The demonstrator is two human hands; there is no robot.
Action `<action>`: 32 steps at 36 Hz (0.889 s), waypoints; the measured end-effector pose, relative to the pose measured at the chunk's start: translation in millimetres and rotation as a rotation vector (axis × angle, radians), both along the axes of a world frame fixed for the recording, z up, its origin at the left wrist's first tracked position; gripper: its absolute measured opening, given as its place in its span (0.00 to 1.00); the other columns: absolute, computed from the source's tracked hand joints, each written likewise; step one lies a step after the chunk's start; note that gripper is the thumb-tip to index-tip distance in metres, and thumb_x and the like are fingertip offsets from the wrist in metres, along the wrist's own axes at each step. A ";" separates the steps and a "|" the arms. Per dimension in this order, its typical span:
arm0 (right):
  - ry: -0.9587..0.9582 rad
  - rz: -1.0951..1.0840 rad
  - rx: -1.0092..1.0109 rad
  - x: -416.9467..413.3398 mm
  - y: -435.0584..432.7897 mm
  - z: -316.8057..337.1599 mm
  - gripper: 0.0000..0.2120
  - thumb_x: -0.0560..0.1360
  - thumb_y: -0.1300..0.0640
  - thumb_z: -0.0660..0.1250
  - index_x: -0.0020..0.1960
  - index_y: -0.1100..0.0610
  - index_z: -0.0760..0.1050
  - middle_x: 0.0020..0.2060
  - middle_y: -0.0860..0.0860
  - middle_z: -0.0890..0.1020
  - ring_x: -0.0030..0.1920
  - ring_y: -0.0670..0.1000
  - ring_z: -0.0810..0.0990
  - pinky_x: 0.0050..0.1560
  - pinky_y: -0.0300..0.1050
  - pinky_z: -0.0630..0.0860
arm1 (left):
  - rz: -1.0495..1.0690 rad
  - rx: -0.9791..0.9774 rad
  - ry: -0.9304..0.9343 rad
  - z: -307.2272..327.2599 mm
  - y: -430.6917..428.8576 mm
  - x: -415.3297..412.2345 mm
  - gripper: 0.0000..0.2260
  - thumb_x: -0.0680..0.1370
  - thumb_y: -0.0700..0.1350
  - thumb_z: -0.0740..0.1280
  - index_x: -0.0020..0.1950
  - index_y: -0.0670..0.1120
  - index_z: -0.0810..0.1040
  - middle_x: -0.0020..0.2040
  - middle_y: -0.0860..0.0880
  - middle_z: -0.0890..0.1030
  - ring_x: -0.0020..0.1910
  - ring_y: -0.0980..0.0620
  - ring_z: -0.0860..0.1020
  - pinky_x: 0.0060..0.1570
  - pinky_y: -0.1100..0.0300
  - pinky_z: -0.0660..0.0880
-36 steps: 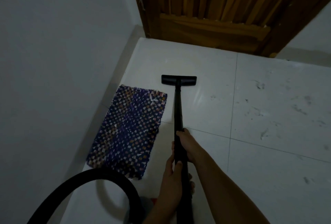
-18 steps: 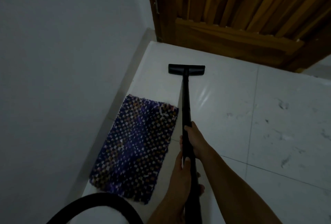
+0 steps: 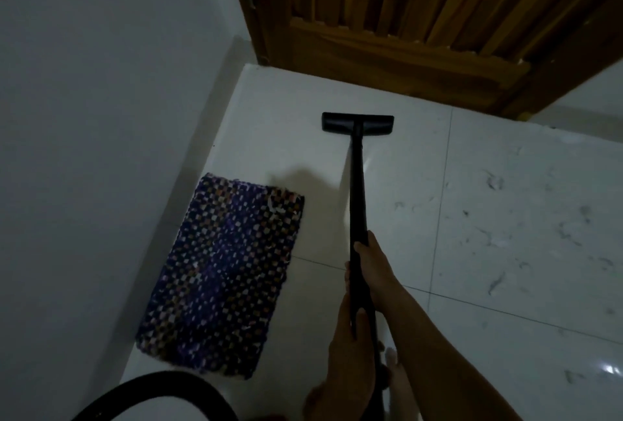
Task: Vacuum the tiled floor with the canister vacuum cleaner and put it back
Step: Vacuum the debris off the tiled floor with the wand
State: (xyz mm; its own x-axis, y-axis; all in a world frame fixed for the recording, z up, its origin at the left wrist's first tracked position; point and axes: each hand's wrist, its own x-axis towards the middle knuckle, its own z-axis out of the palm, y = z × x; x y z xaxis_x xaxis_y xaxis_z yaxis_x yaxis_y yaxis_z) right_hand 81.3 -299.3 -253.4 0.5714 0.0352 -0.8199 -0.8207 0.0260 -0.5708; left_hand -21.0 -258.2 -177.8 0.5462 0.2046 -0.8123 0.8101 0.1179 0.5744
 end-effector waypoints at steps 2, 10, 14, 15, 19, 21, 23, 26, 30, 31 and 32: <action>0.006 -0.007 0.003 0.2 -8.8 -0.6 0.10 0.82 0.61 0.52 0.60 0.53 0.67 0.30 0.57 0.69 0.25 0.52 0.68 0.23 0.40 0.68 | -0.051 0.047 -0.012 -2.7 -10.0 5.8 0.22 0.77 0.62 0.55 0.70 0.57 0.65 0.61 0.43 0.79 0.50 0.40 0.81 0.52 0.49 0.78; 0.025 -0.045 0.022 -4.4 -34.5 9.8 0.14 0.83 0.60 0.52 0.66 0.53 0.66 0.30 0.56 0.70 0.25 0.51 0.69 0.22 0.38 0.69 | -0.087 0.054 -0.006 9.7 -30.4 2.7 0.18 0.80 0.52 0.57 0.69 0.57 0.65 0.61 0.39 0.79 0.57 0.39 0.79 0.59 0.45 0.76; 0.023 -0.036 -0.008 4.2 -46.6 13.2 0.16 0.83 0.60 0.52 0.70 0.53 0.64 0.30 0.56 0.70 0.25 0.52 0.70 0.21 0.38 0.70 | -0.086 0.085 -0.004 11.2 -44.1 7.7 0.19 0.80 0.54 0.56 0.71 0.58 0.66 0.60 0.38 0.79 0.55 0.37 0.79 0.57 0.44 0.77; 0.020 -0.031 -0.014 7.9 -49.7 13.5 0.16 0.83 0.60 0.51 0.70 0.53 0.64 0.30 0.56 0.70 0.25 0.52 0.70 0.21 0.38 0.70 | -0.096 0.092 -0.005 8.7 -47.3 9.5 0.18 0.80 0.53 0.56 0.71 0.57 0.66 0.60 0.37 0.79 0.55 0.35 0.79 0.57 0.43 0.76; 0.016 -0.022 -0.025 28.3 -60.7 13.3 0.19 0.83 0.60 0.51 0.72 0.50 0.61 0.31 0.56 0.71 0.25 0.52 0.70 0.20 0.37 0.70 | -0.086 0.032 -0.038 3.6 -59.2 27.8 0.18 0.81 0.51 0.55 0.71 0.56 0.66 0.52 0.37 0.81 0.37 0.42 0.81 0.40 0.48 0.79; 0.013 -0.024 -0.045 39.7 -64.9 10.9 0.21 0.83 0.59 0.51 0.75 0.49 0.59 0.30 0.56 0.71 0.25 0.51 0.71 0.19 0.36 0.70 | -0.079 0.004 -0.051 -2.3 -61.6 38.1 0.18 0.82 0.50 0.55 0.72 0.55 0.66 0.41 0.42 0.81 0.28 0.51 0.76 0.31 0.55 0.75; 0.006 -0.030 -0.052 50.8 -69.4 8.6 0.23 0.83 0.59 0.52 0.76 0.48 0.57 0.30 0.56 0.72 0.24 0.51 0.71 0.19 0.37 0.71 | -0.078 -0.005 -0.059 -4.3 -64.9 48.6 0.18 0.82 0.50 0.55 0.72 0.53 0.66 0.35 0.47 0.79 0.25 0.53 0.75 0.27 0.58 0.73; 0.002 -0.051 -0.030 67.4 -77.6 3.8 0.23 0.83 0.59 0.52 0.77 0.49 0.57 0.30 0.56 0.72 0.24 0.51 0.71 0.19 0.36 0.71 | -0.100 -0.012 -0.095 -7.5 -72.2 64.8 0.18 0.82 0.49 0.55 0.72 0.51 0.66 0.33 0.47 0.77 0.21 0.55 0.74 0.23 0.61 0.72; -0.019 -0.025 -0.078 86.5 -89.9 0.1 0.22 0.83 0.59 0.52 0.76 0.49 0.58 0.30 0.55 0.72 0.25 0.50 0.71 0.19 0.35 0.70 | -0.081 -0.051 -0.097 -8.9 -85.1 83.8 0.18 0.82 0.49 0.54 0.73 0.51 0.65 0.33 0.44 0.76 0.19 0.54 0.73 0.21 0.63 0.71; -0.030 -0.015 -0.091 90.1 -93.8 -0.6 0.22 0.83 0.59 0.52 0.75 0.50 0.59 0.30 0.54 0.72 0.24 0.50 0.71 0.19 0.35 0.70 | -0.079 -0.055 -0.096 -9.2 -89.7 87.5 0.18 0.82 0.49 0.54 0.73 0.51 0.65 0.33 0.44 0.76 0.19 0.53 0.73 0.21 0.64 0.71; -0.035 -0.007 -0.099 93.3 -98.4 -0.9 0.21 0.82 0.59 0.52 0.75 0.50 0.59 0.30 0.54 0.72 0.24 0.50 0.71 0.19 0.35 0.70 | -0.074 -0.058 -0.094 -10.0 -94.6 90.7 0.18 0.82 0.49 0.54 0.73 0.52 0.65 0.33 0.44 0.76 0.19 0.53 0.73 0.20 0.64 0.71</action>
State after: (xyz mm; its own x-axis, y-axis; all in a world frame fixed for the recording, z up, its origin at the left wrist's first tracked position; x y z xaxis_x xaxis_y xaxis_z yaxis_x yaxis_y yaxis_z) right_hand 174.6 -397.7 -254.3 0.6001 -0.0491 -0.7984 -0.7999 -0.0265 -0.5996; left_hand 69.7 -352.8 -187.8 0.6322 0.1153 -0.7662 0.7608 0.0949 0.6420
